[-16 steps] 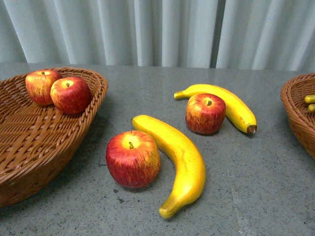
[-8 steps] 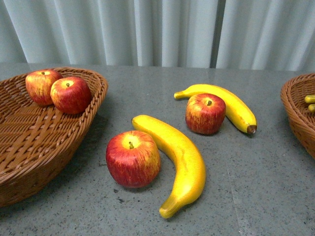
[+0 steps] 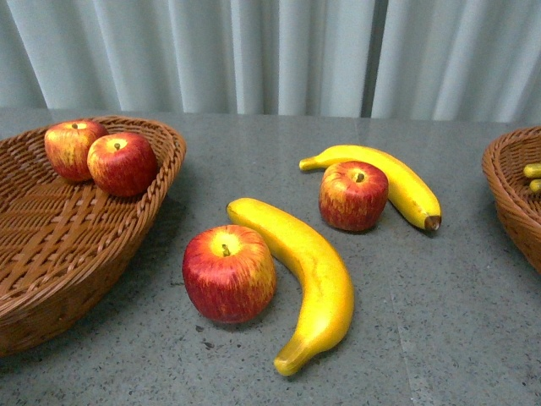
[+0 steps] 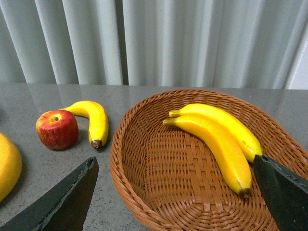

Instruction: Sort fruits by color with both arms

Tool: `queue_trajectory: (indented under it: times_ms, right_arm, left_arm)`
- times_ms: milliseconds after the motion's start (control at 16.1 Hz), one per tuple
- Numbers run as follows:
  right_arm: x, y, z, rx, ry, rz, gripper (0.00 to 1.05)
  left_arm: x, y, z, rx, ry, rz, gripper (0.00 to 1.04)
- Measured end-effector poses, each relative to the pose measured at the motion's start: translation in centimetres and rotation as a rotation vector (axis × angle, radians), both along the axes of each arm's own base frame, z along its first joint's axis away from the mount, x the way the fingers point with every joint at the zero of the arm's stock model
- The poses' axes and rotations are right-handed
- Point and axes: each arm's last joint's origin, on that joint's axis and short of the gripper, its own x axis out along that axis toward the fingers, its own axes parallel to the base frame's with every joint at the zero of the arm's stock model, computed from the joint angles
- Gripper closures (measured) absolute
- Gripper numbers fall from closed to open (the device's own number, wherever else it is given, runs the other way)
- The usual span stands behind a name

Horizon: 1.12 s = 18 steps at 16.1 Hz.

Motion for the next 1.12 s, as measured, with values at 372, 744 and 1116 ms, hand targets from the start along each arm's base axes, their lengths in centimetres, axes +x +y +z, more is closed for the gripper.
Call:
queue_trajectory:
  times_ms: [372,744,1116]
  right_arm:
    - [0.0,0.0,0.0,0.000,0.000,0.000,0.06]
    - [0.0,0.0,0.0,0.000,0.000,0.000,0.06]
    - [0.0,0.0,0.0,0.000,0.000,0.000,0.06]
  left_arm:
    - [12.3,-4.6,5.5,0.176,0.076,-0.544,0.07]
    - [14.5,-9.2,3.7,0.255,0.219,-0.856,0.07]
    - [15.0,-11.1,0.6,0.343,0.347,-0.982,0.07]
